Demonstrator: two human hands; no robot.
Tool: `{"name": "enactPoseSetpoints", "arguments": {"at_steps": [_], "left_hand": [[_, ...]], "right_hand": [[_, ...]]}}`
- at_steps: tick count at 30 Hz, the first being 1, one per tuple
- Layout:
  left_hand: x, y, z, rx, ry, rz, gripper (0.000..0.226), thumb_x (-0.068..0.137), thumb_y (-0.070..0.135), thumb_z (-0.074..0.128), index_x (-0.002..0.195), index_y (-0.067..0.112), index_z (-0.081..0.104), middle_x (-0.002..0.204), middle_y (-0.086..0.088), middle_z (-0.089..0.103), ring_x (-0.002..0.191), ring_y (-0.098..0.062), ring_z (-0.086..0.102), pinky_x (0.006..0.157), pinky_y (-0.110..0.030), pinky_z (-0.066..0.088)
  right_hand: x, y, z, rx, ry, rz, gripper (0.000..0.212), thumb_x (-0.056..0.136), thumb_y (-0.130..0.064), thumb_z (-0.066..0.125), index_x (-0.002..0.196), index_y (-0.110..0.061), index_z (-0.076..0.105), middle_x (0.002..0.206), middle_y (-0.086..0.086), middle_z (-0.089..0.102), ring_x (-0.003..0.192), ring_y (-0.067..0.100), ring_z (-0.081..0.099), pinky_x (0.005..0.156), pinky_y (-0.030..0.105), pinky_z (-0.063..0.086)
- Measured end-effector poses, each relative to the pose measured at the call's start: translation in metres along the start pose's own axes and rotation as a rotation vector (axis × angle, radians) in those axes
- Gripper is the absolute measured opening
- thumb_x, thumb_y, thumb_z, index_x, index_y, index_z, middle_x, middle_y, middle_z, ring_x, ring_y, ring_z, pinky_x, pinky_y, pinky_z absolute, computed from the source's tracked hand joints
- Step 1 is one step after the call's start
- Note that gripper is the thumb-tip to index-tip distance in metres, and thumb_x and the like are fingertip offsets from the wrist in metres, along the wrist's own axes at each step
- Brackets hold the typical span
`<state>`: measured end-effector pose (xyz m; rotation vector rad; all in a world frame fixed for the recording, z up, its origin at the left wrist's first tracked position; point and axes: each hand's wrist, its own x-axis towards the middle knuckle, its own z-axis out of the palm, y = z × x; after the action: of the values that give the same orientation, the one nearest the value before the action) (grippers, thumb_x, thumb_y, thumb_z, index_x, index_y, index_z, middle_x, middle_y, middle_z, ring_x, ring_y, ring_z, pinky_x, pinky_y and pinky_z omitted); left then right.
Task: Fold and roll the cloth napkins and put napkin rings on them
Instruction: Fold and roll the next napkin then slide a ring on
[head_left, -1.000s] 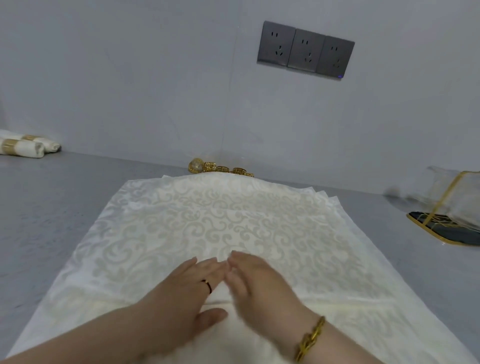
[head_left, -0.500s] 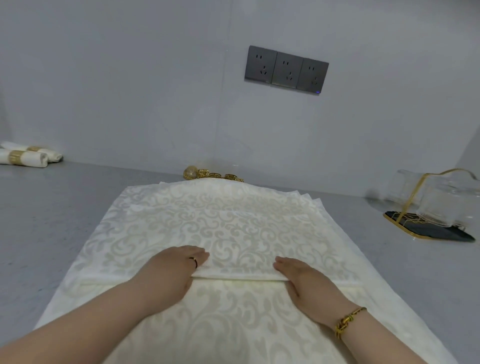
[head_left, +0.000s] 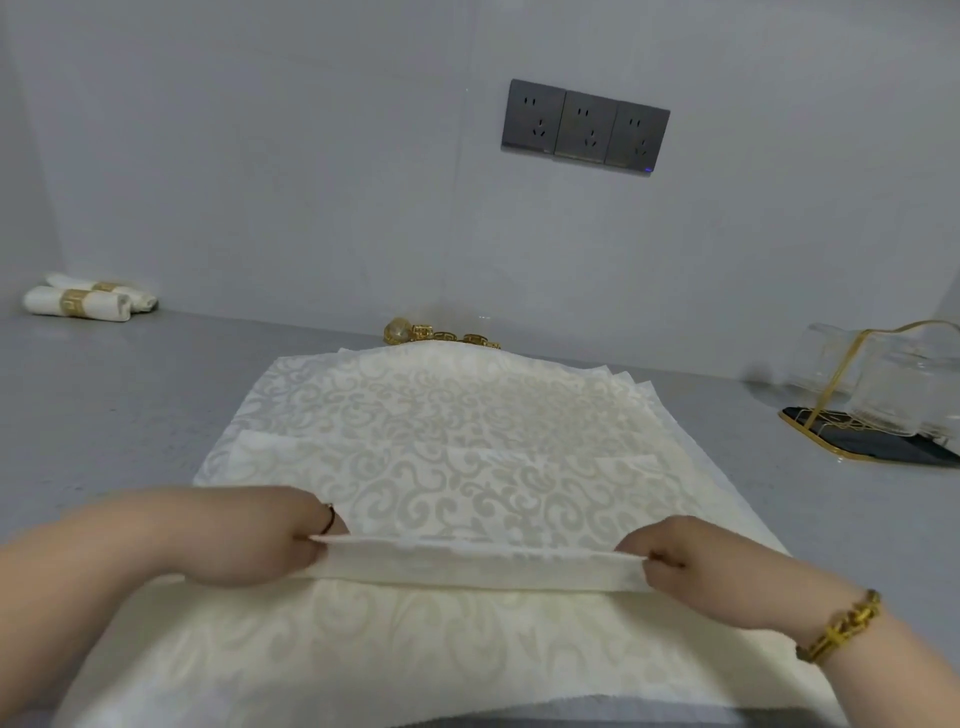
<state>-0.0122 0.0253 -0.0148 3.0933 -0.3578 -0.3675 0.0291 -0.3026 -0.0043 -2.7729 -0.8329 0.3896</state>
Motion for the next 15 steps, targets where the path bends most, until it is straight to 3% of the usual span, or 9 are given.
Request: {"name": "enactPoseSetpoints", "arguments": {"at_steps": [2,4,5,7,9,12,15], "left_hand": [[-0.001,-0.022,-0.006,-0.112,-0.056,-0.036,0.036,0.092,0.041,0.038,0.109,0.019,0.06,0.115,0.001,0.06,0.108,-0.013,0.055,0.095,-0.025,0.04],[0.0,-0.038,-0.01,-0.22,-0.067,-0.064,0.026,0.082,0.051,0.043,0.075,0.033,0.06,0.083,0.017,0.062,0.08,0.004,0.057,0.079,-0.016,0.044],[0.002,-0.046,-0.01,-0.295,0.002,-0.094,0.027,0.082,0.049,0.049,0.06,0.034,0.056,0.064,0.019,0.058,0.066,0.005,0.053,0.067,-0.01,0.041],[0.011,-0.064,-0.006,-0.409,0.253,-0.178,0.034,0.083,0.035,0.062,0.051,0.034,0.053,0.048,0.02,0.053,0.056,0.003,0.049,0.053,-0.009,0.035],[0.018,-0.073,-0.001,-0.434,0.424,-0.28,0.029,0.083,0.024,0.065,0.057,0.032,0.056,0.058,0.019,0.057,0.063,-0.001,0.052,0.056,-0.014,0.037],[0.035,-0.078,0.011,-0.473,0.513,-0.386,0.019,0.086,0.025,0.061,0.068,0.029,0.058,0.078,0.005,0.063,0.08,-0.017,0.056,0.069,-0.025,0.038],[0.053,-0.082,0.02,-0.527,0.616,-0.443,0.008,0.088,0.027,0.058,0.08,0.028,0.061,0.093,0.0,0.065,0.091,-0.02,0.056,0.076,-0.027,0.039]], "right_hand": [[0.006,0.004,-0.006,0.033,0.071,0.019,0.037,0.092,-0.004,0.042,0.075,-0.035,0.054,0.064,-0.027,0.057,0.067,-0.013,0.052,0.063,0.006,0.038],[0.017,0.01,-0.011,0.098,0.22,0.065,0.028,0.091,-0.008,0.048,0.08,-0.032,0.058,0.075,-0.025,0.058,0.073,-0.007,0.055,0.066,0.005,0.039],[0.023,0.013,-0.013,0.129,0.296,0.099,0.025,0.091,-0.009,0.05,0.079,-0.03,0.059,0.08,-0.021,0.059,0.077,-0.003,0.056,0.067,0.007,0.04],[0.039,0.019,-0.014,0.116,0.404,0.166,0.026,0.089,-0.011,0.051,0.072,-0.031,0.055,0.08,-0.015,0.059,0.082,0.01,0.056,0.067,0.016,0.041],[0.055,0.021,-0.012,0.062,0.451,0.236,0.024,0.089,-0.014,0.048,0.071,-0.03,0.054,0.08,-0.012,0.059,0.083,0.013,0.055,0.066,0.021,0.04],[0.08,0.022,-0.003,0.021,0.49,0.315,0.019,0.09,-0.017,0.043,0.087,-0.023,0.061,0.092,-0.007,0.065,0.085,0.014,0.056,0.066,0.022,0.041],[0.1,0.026,0.005,-0.031,0.504,0.358,0.023,0.091,-0.018,0.043,0.099,-0.02,0.064,0.1,-0.004,0.067,0.093,0.016,0.058,0.079,0.024,0.042]]}}
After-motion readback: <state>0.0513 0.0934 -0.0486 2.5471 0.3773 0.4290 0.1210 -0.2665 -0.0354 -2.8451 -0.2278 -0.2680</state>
